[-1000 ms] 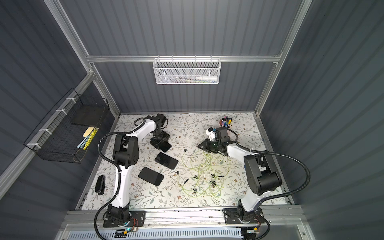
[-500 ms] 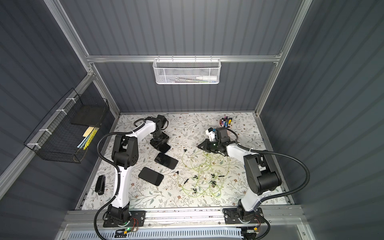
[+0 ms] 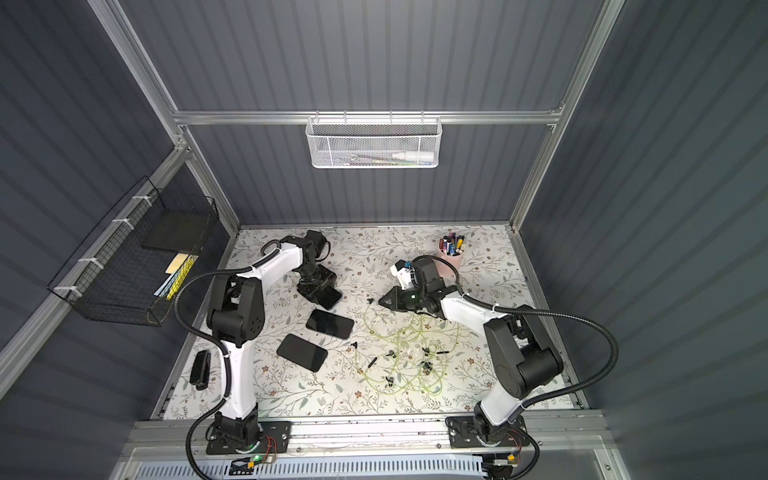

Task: Plug wired earphones into phones
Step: Pick up the phone at the center of the board.

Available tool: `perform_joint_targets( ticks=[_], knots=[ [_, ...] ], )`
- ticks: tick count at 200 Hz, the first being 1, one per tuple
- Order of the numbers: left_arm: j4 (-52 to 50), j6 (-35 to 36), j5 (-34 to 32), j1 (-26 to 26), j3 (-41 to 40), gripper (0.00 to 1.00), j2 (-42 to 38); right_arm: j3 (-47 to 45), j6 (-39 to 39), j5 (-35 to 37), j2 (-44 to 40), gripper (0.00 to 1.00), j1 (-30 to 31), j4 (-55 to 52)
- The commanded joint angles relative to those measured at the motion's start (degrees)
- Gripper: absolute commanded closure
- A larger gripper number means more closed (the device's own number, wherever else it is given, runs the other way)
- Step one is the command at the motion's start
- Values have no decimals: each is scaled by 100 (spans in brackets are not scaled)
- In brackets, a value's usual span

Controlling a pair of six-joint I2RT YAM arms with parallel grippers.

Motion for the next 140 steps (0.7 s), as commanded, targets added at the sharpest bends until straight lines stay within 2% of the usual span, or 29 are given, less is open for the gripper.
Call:
perform_joint_targets(
  ticks=[1,35,64,102,140],
  knots=[
    [961,-723,654,-13,-524,45,-789,-25,-101,288,-175,99,162,323],
    [2292,-1781,852,-177,-1557,54,-1728,-126,-341,899,-493,99,527,611],
    [3168,-2600,775,-393,-2387,74,-2340,-276,-567,1367,-630,99,772,1026],
    [3605,-2979,849,-509,-2706,100,-2598,-109,-763,1849,-584,99,1025,1117],
    [3799,-3129,852,-528,-2867,100,-2711,-35,-747,2391,-507,100,1110,1068]
  ],
)
